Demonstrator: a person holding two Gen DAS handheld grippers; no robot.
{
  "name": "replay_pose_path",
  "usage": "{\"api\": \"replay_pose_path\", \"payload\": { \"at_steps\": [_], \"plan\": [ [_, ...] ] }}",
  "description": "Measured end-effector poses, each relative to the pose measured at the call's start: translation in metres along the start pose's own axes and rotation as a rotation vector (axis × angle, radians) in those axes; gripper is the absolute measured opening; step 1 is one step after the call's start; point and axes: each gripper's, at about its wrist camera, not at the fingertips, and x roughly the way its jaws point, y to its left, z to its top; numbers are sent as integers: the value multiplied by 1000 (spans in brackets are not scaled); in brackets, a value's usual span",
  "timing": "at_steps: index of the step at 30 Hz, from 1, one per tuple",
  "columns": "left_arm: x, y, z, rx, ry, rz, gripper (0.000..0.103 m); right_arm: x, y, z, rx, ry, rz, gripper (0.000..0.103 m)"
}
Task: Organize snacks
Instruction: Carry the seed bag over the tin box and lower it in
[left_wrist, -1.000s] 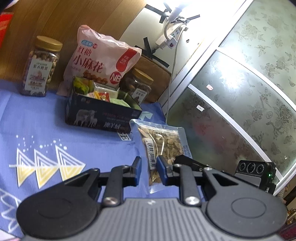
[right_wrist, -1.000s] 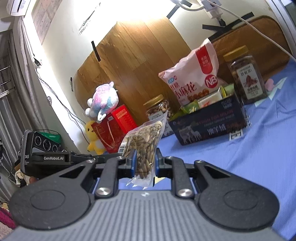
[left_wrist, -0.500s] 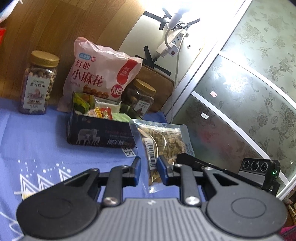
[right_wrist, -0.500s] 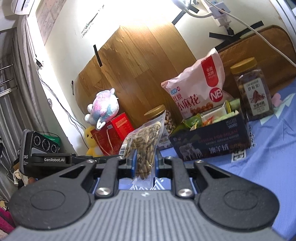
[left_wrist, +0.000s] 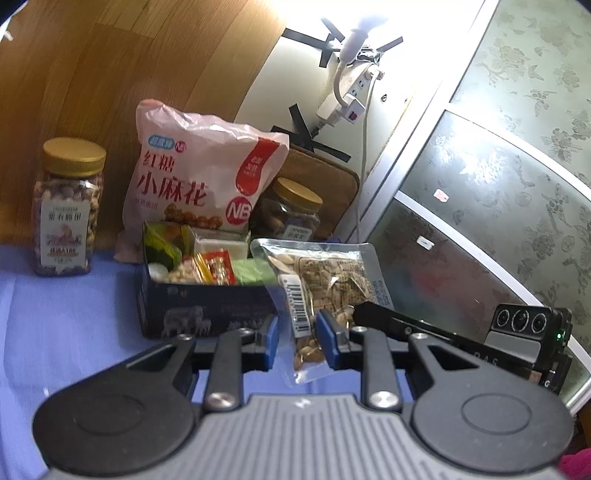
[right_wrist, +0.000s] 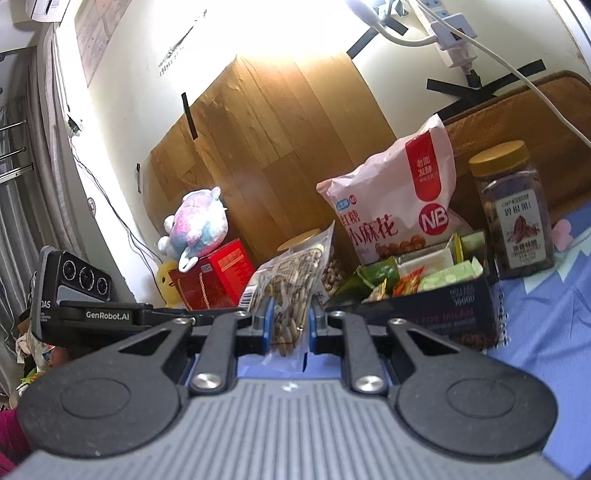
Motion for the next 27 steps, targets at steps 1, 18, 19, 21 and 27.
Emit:
{"api": "replay_pose_path", "payload": {
  "at_steps": [1, 18, 19, 21, 27],
  "plan": [
    [3, 1, 3, 2, -1, 3, 23, 3, -2, 2, -1, -1, -1, 21],
    [75, 38, 63, 3, 18, 57, 24, 65, -63, 39, 46, 21, -35, 21],
    [79, 40, 64, -1, 19, 58, 24, 68, -68, 39, 53, 25, -36, 21],
    [89, 47, 65, -9, 26, 65, 24, 75, -75, 38, 64, 36, -42, 21],
    [113, 63, 67, -26, 57, 92, 24, 93, -92, 34, 77, 69, -72, 21]
  ]
}}
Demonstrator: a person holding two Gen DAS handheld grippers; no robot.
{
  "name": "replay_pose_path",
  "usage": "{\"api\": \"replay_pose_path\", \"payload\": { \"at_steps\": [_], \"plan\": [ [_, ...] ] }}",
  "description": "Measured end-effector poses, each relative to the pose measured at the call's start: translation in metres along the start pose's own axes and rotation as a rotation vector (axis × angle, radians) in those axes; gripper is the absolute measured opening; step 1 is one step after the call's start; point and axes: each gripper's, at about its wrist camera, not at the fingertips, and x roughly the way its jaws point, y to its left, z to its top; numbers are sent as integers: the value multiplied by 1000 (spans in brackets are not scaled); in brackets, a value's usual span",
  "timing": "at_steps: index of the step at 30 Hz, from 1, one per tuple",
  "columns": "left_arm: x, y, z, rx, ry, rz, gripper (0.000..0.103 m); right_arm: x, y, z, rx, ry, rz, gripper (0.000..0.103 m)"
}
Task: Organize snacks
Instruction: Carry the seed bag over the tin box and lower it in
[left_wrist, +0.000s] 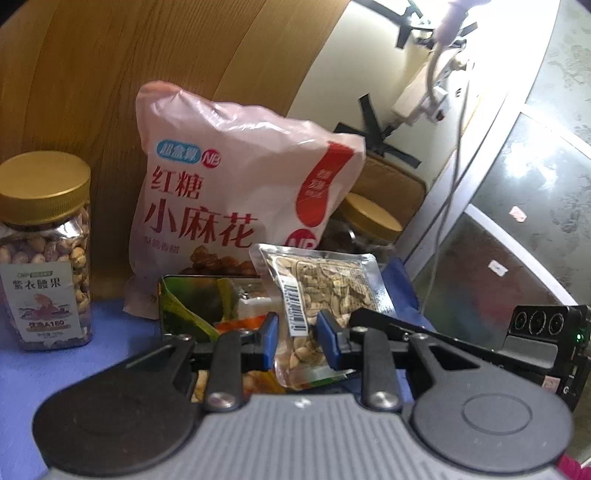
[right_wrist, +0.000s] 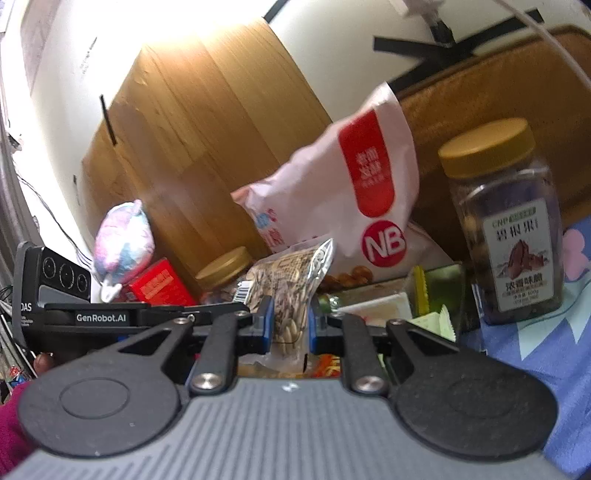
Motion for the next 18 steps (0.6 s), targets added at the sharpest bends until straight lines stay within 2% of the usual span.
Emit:
{"api": "replay_pose_path", "payload": {
  "at_steps": [12, 18],
  "plan": [
    [30, 14, -1, -18, 36, 40, 24, 21, -19, -4, 10, 41, -43, 20],
    [37, 15, -1, -20, 42, 53, 24, 23, -15, -4, -31, 47, -75, 20]
  ]
}}
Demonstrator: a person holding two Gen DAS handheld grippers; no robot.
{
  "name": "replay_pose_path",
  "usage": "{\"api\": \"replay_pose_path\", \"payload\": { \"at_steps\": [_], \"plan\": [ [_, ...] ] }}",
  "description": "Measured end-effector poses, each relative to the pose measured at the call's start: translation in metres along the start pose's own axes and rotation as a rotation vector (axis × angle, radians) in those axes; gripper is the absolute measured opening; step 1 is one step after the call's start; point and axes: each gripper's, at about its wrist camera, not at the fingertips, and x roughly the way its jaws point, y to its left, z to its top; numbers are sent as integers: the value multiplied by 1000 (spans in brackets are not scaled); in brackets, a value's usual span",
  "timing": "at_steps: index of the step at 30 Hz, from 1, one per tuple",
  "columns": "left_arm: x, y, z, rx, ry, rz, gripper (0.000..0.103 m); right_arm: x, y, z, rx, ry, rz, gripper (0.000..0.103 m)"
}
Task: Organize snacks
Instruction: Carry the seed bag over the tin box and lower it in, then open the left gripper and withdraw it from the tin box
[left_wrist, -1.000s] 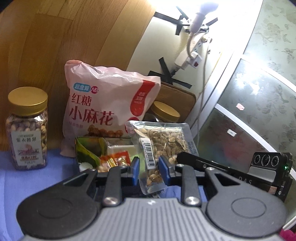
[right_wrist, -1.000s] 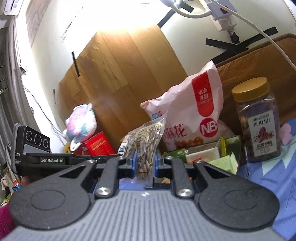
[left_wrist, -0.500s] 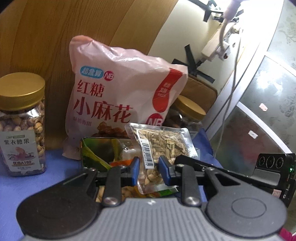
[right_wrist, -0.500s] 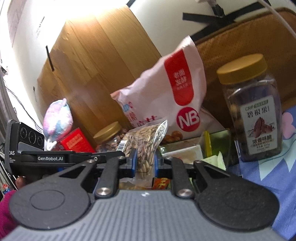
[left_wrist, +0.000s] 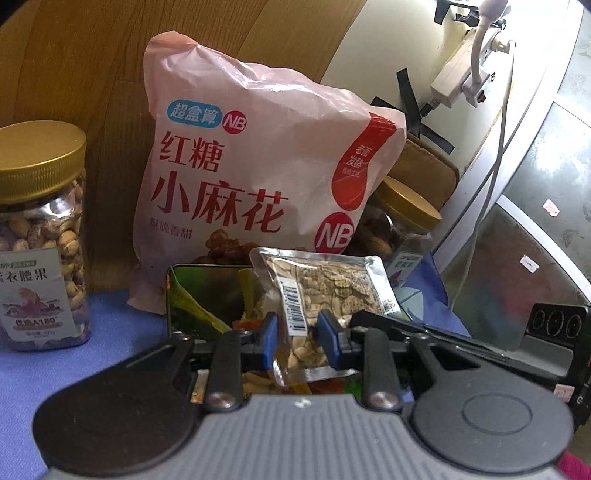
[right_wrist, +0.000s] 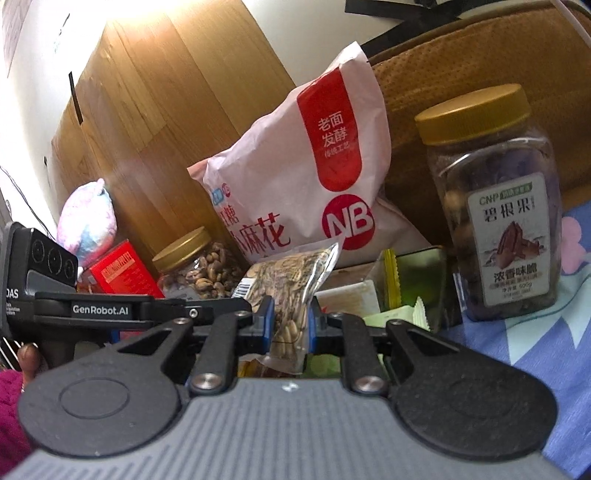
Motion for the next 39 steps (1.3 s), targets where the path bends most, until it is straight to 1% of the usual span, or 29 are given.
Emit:
{"api": "replay_pose_path", "payload": {
  "at_steps": [2, 7, 9, 10, 11, 12, 13, 15, 17, 20, 26, 33, 37, 39],
  "plan": [
    [2, 0, 0, 4, 6, 12, 25, 2, 2, 1, -19, 12, -17, 20],
    [12, -4, -3, 31, 31, 88, 28, 15, 17, 3, -115, 68, -104, 22],
    [16, -5, -4, 33, 40, 117, 28, 23, 25, 2, -173, 98, -156, 27],
    [18, -8, -4, 44, 40, 137, 29, 26, 28, 2, -192, 107, -177, 28],
    [18, -10, -5, 57, 36, 153, 29, 28, 29, 2, -210, 115, -197, 32],
    [19, -13, -5, 73, 31, 170, 31, 30, 31, 2, -231, 115, -213, 37],
    [19, -17, -5, 90, 24, 196, 31, 31, 33, 2, -247, 116, -226, 38],
    [17, -23, -6, 125, 12, 236, 29, 29, 34, 2, -268, 105, -250, 45],
    [17, -30, -7, 158, 6, 279, 29, 27, 35, 0, -283, 96, -270, 47],
    [13, -40, -12, 196, -5, 332, 28, 23, 36, -2, -298, 92, -283, 47],
    [1, -57, -21, 236, -28, 407, 31, 7, 47, -3, -298, 49, -288, 47],
    [-25, -69, -34, 224, -42, 454, 32, -14, 69, -12, -308, 20, -284, 47],
    [-41, -81, -47, 246, -55, 481, 37, -29, 78, -20, -296, 11, -282, 47],
    [-49, -87, -55, 260, -55, 498, 38, -38, 82, -26, -284, 8, -280, 47]
  ]
}}
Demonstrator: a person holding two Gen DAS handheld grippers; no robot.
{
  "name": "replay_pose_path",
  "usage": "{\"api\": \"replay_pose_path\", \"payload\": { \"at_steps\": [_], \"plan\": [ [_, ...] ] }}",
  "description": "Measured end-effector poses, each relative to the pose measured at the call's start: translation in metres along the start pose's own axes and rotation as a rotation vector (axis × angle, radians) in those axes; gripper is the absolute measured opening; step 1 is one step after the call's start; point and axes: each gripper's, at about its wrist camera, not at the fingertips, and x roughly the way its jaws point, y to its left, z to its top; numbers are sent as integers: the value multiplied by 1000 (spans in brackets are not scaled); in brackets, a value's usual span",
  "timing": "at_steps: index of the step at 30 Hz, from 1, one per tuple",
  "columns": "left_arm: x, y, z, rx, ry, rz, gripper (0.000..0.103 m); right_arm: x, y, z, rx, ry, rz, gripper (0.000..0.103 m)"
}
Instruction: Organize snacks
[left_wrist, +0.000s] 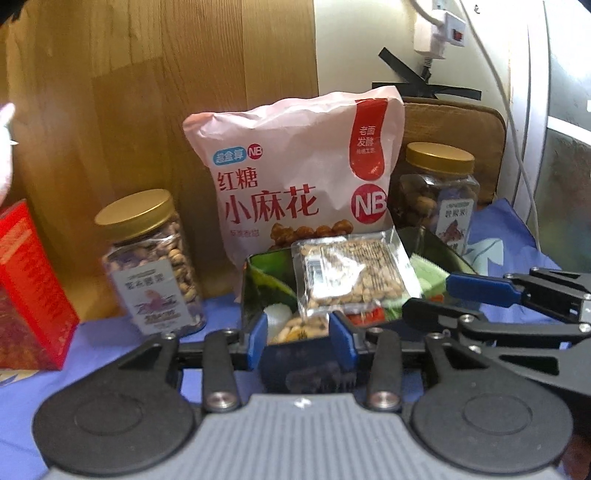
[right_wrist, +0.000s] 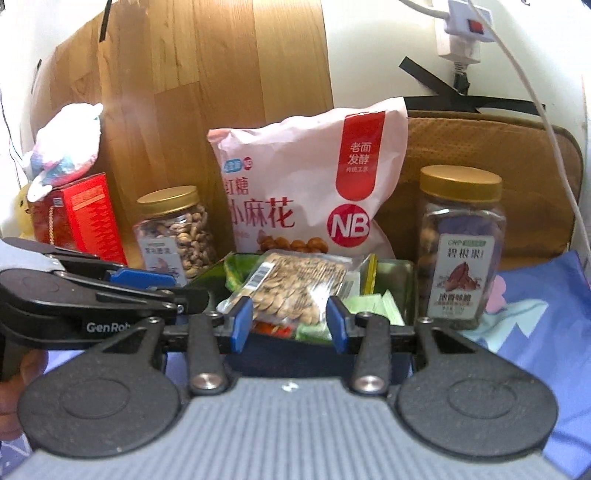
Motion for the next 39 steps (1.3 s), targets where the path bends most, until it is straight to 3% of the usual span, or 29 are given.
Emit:
{"api": "replay_pose_path", "payload": {
  "at_steps": [5, 20, 26, 33, 35, 37, 39],
  "plan": [
    [-22, -9, -22, 26, 16, 17, 39, -26, 10, -17, 42, -1, -4, 47],
    [-75, -19, -84, -22, 47, 22, 45, -89, 45, -65, 110, 4, -25, 52],
    [-93, -14, -103, -48, 27, 54, 57, -110, 57, -81, 139, -11, -59, 68],
    [-107, -13, -125, -56, 29, 85, 62, -127, 70, -101, 177, -5, -67, 71],
    [-110, -13, -131, -57, 30, 94, 72, -130, 74, -107, 186, 1, -70, 75],
    [-114, -12, -136, -70, 17, 115, 95, -135, 76, -112, 202, -8, -84, 80],
    [-118, -9, -140, -79, 6, 123, 99, -139, 77, -115, 222, -7, -87, 88]
  ]
}}
